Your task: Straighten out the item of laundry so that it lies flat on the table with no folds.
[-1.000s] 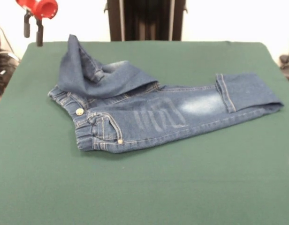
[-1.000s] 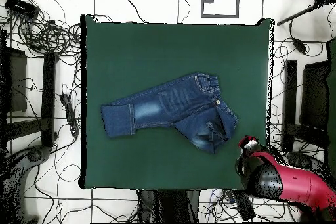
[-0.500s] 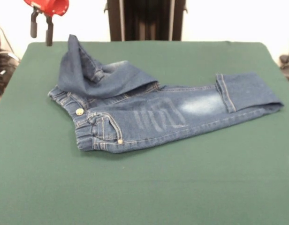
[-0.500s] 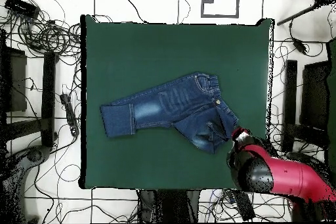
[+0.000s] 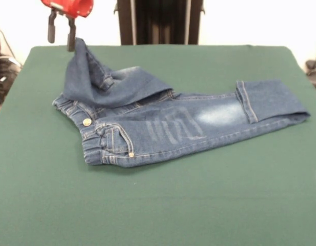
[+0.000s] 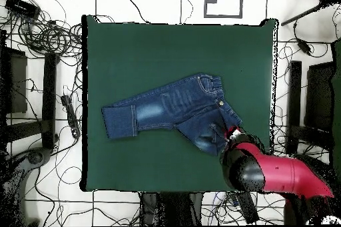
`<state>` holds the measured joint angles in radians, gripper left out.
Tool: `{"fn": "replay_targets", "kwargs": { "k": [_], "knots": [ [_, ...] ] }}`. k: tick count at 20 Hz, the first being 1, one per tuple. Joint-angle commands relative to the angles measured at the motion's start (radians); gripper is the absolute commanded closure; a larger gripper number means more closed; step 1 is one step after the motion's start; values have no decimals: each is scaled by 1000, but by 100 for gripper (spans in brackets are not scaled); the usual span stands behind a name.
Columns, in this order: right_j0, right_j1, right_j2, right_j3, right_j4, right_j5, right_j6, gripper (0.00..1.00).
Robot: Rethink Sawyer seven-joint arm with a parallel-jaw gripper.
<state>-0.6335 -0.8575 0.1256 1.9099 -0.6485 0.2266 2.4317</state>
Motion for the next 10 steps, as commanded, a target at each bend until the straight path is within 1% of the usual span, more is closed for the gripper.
{"fn": "replay_targets", "kwargs": {
  "k": [1, 5, 10],
  "knots": [
    [83, 54, 61, 75, 10, 59, -5, 0],
    [117, 83, 32, 60, 7, 35, 26, 0],
    [190, 127, -18, 42, 22, -5, 98, 0]
  ]
}}
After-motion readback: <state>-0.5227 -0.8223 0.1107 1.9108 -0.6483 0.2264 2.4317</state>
